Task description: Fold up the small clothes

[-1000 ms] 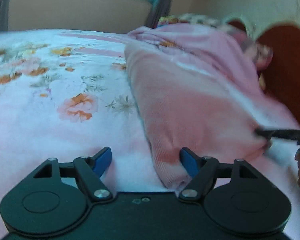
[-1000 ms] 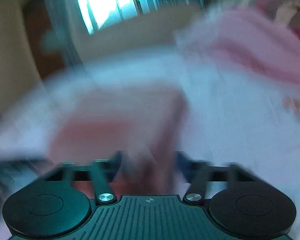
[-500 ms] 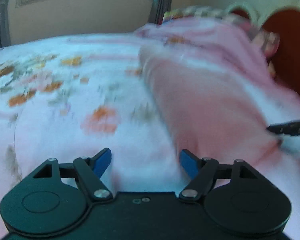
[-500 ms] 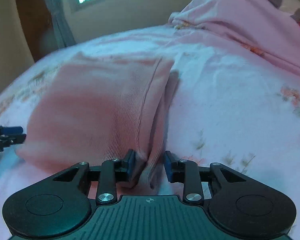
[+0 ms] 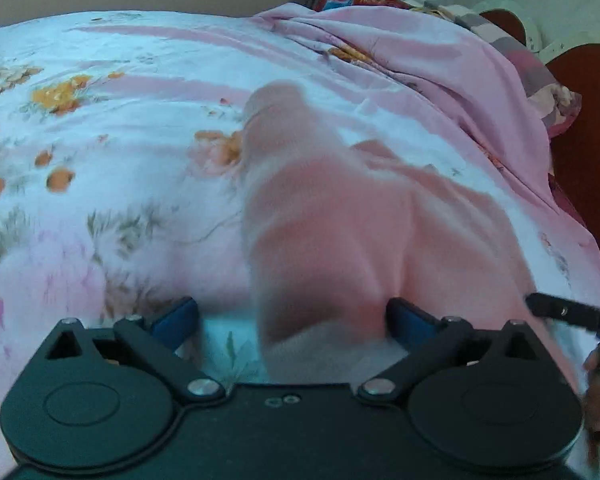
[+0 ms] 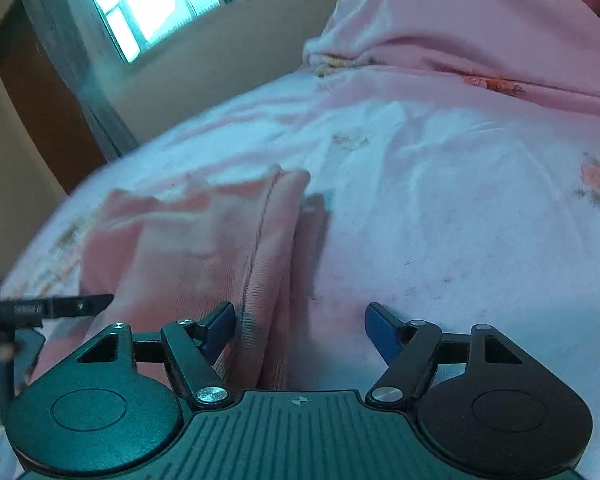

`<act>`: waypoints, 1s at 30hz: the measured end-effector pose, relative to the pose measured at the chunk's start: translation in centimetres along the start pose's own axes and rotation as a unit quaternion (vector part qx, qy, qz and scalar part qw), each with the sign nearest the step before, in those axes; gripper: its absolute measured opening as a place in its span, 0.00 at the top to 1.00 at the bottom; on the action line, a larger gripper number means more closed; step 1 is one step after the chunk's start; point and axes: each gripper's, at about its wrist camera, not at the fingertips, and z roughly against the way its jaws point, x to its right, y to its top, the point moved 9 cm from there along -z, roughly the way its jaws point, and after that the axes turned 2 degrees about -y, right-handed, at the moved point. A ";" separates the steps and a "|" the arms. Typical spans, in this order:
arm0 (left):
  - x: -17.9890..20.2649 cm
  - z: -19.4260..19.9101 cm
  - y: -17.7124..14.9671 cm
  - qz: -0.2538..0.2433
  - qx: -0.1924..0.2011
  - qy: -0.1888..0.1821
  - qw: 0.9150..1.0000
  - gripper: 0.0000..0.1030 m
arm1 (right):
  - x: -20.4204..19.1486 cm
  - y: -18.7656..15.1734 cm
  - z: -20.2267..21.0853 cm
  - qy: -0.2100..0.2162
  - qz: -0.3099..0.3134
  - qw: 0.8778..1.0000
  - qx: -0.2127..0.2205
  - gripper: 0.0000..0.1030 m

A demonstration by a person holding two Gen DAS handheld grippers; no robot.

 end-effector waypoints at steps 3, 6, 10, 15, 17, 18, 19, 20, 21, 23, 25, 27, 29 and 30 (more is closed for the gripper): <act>0.3 2.0 -0.4 0.011 0.018 -0.069 0.997 0.03 | 0.4 0.1 0.8 0.045 -0.030 0.998 0.009 0.30; -0.6 1.1 -1.6 0.040 -0.003 -0.109 0.993 0.04 | 1.0 0.2 -0.1 0.074 -0.055 0.996 -0.010 0.30; -2.6 0.2 -0.9 0.131 -0.010 -0.222 0.966 0.07 | 0.8 0.3 0.0 0.138 -0.078 0.987 -0.040 0.30; -0.8 -1.0 -1.0 0.048 -0.032 -0.253 0.966 0.10 | 0.3 0.9 -1.5 0.198 -0.088 0.975 -0.059 0.30; 0.1 -1.1 -1.3 0.021 -0.034 -0.264 0.964 0.19 | -0.3 1.2 -2.5 0.206 -0.080 0.973 -0.059 0.30; 0.0 -0.9 -1.4 0.023 -0.028 -0.276 0.961 0.44 | -0.7 1.3 -2.8 0.208 -0.072 0.974 -0.060 0.30; -0.6 -1.0 -1.6 0.036 -0.030 -0.277 0.960 0.72 | -0.8 1.3 -3.0 0.211 -0.069 0.973 -0.060 0.30; -1.1 -0.9 -1.8 0.051 -0.024 -0.284 0.957 0.70 | -0.8 1.2 -3.0 0.213 -0.068 0.973 -0.059 0.30; -1.4 -0.9 -2.2 0.059 -0.014 -0.288 0.956 0.66 | -0.8 1.1 -2.8 0.215 -0.067 0.973 -0.058 0.30; -1.7 -1.0 -1.8 0.086 0.004 -0.296 0.951 0.51 | -0.9 1.0 -2.7 0.215 -0.063 0.973 -0.057 0.30; -1.3 -0.3 -2.0 0.099 0.009 -0.292 0.951 0.47 | -0.8 1.1 -2.6 0.219 -0.065 0.972 -0.058 0.30; -1.3 0.3 -2.1 0.110 0.005 -0.293 0.950 0.37 | -0.8 0.9 -2.6 0.221 -0.069 0.971 -0.059 0.30; -1.4 0.8 -1.9 0.115 0.003 -0.305 0.945 0.33 | -0.8 1.0 -2.7 0.223 -0.066 0.971 -0.061 0.30; -1.6 0.7 -1.6 0.123 -0.001 -0.306 0.944 0.33 | -0.9 1.1 -2.9 0.230 -0.069 0.969 -0.062 0.30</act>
